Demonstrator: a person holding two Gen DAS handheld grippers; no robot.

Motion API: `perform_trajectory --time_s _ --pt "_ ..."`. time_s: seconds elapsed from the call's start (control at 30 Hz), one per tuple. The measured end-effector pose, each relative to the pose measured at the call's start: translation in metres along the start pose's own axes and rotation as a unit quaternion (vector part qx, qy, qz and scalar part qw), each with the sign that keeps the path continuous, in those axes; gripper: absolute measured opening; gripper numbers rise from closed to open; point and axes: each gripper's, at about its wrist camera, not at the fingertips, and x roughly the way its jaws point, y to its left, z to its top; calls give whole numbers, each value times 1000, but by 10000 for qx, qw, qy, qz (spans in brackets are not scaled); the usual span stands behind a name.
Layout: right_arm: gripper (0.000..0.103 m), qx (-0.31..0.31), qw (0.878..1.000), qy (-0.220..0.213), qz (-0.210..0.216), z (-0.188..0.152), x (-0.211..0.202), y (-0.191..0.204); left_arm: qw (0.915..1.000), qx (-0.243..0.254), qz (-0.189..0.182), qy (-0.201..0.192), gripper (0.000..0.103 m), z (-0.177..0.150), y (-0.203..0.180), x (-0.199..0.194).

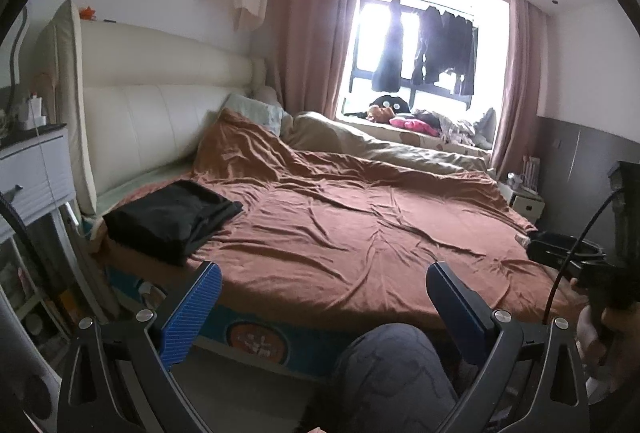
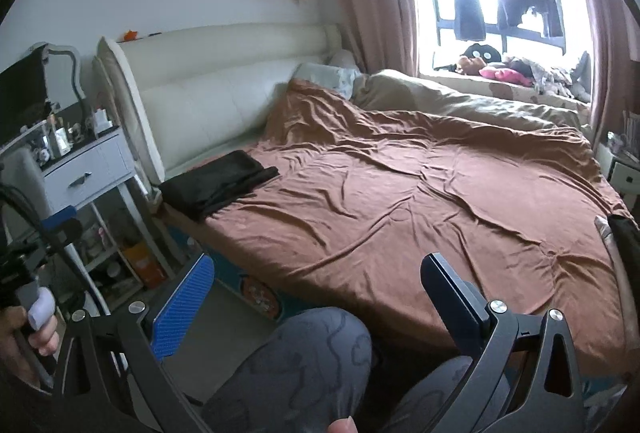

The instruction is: Fold large clothes

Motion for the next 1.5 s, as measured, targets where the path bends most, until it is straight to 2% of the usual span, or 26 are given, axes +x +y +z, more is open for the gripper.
perform_trajectory --time_s 0.13,0.3,1.5 --pt "103 -54 9999 -71 -69 -20 -12 4 10000 -30 -24 86 103 -12 1 -1" --pt "103 171 9998 -40 -27 -34 -14 -2 9999 -103 -79 114 103 -23 2 -6" --pt "103 349 9993 111 0 -44 -6 -2 9995 40 -252 176 103 -35 -8 -6"
